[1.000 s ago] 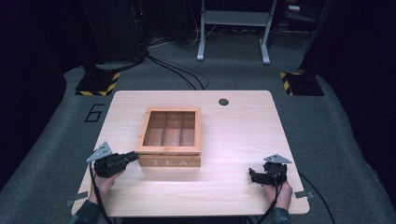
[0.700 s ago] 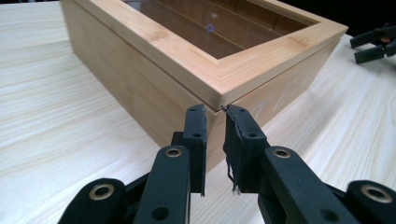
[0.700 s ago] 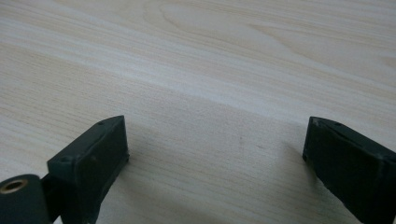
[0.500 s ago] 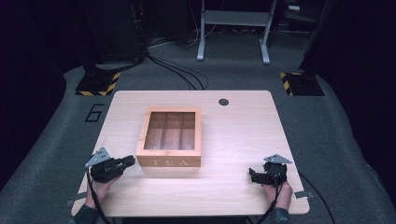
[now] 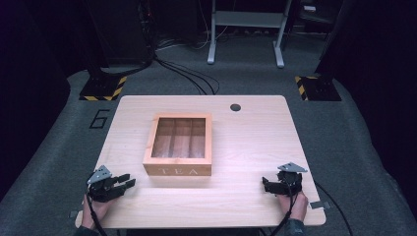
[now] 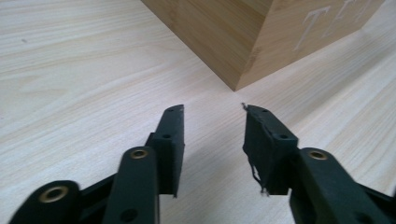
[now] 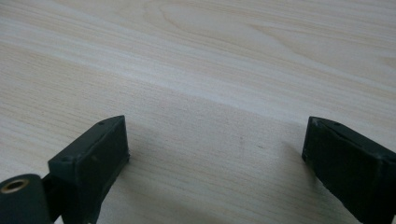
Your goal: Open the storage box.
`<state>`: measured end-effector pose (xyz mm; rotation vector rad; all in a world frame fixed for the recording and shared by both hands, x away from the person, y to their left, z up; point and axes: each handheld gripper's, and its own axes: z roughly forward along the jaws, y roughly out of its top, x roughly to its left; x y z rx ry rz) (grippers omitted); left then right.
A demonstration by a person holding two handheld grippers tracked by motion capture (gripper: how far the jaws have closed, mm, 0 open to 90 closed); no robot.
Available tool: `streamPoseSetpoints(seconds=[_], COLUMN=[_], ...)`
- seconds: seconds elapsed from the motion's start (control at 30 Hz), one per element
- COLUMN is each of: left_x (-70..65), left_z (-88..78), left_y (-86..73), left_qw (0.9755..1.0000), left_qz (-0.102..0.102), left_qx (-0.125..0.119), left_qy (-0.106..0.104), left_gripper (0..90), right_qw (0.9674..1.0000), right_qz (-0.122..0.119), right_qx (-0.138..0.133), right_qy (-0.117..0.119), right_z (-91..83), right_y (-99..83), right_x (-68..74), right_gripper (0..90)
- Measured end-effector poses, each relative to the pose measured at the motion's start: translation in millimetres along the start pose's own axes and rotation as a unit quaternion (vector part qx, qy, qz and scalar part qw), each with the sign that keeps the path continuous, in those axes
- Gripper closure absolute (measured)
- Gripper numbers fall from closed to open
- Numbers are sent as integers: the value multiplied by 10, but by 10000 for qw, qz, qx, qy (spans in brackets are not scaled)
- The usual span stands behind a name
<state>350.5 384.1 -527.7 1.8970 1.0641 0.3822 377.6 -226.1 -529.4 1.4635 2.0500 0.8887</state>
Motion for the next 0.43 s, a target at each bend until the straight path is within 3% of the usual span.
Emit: streamPoseSetpoints(seconds=[0.27,0.43], left_x=[68,69], left_z=[60,64], left_y=[21,17], left_qw=[9991,9990], left_qz=[-193,-259], left_qx=[379,349], left_qy=[55,118], left_gripper=[178,163], right_qw=[10000,10000], right_qz=[0,1], right_qx=[2,-10], right_qy=[2,1], right_z=[-1,0], right_y=[-1,-2], right_x=[0,0], right_gripper=[64,64])
